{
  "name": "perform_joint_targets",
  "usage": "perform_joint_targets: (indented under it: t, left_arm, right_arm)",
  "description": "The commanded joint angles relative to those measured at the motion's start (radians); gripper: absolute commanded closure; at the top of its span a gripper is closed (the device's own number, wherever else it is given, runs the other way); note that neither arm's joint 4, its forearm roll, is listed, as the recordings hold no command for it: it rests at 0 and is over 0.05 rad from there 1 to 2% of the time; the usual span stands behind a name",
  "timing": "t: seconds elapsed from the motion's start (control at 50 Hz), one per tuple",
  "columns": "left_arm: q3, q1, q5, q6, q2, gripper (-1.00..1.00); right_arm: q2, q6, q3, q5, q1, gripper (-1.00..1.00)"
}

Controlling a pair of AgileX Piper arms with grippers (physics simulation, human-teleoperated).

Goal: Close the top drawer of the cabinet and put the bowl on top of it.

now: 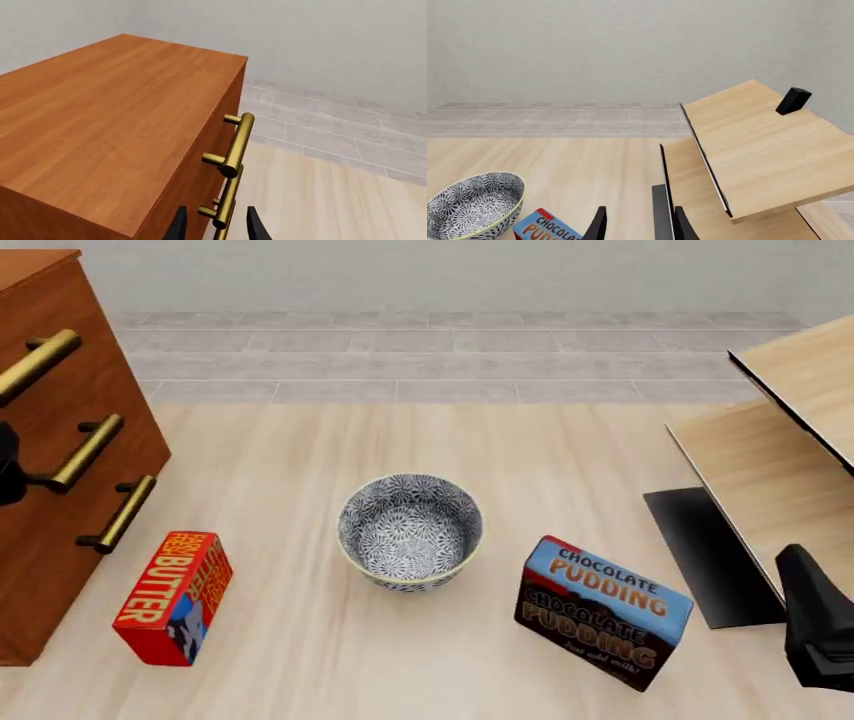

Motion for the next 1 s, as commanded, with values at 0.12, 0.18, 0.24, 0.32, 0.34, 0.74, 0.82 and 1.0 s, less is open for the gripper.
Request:
perform_joint_targets:
  t: [0.12,0.18,0.24,0.32,0.34,0.74,0.82,1.0]
  left_arm:
    - [-0.007,-0.003,0.027,0.048,-0.003,-1.0]
    - [-0.013,-0.032,0.047,0.04,0.001,-1.0]
    - [-0.021,-0.047,0.074,0.035,-0.021,-1.0]
    - [-0.028,-0.07,0.105,0.038,-0.051,-1.0]
    - [-0.031,-0.074,0.113,0.035,-0.053,-1.0]
    - [-0.064,-0.232,0.313,0.012,-0.184,-1.0]
    - [-0.077,-0.258,0.355,0.028,-0.22,-1.0]
    - [-0.097,-0.337,0.424,0.038,-0.232,-1.0]
  right_arm:
    - [-0.005,0.0,0.0,0.004,0.0,-1.0]
    - [-0.005,0.0,0.0,0.004,0.0,-1.0]
    - [-0.005,0.0,0.0,0.004,0.0,-1.0]
    - [-0.005,0.0,0.0,0.004,0.0,-1.0]
    - [-0.005,0.0,0.0,0.004,0.0,-1.0]
    - [-0.005,0.0,0.0,0.004,0.0,-1.0]
    - [-0.005,0.0,0.0,0.004,0.0,-1.0]
    - [-0.005,0.0,0.0,0.004,0.0,-1.0]
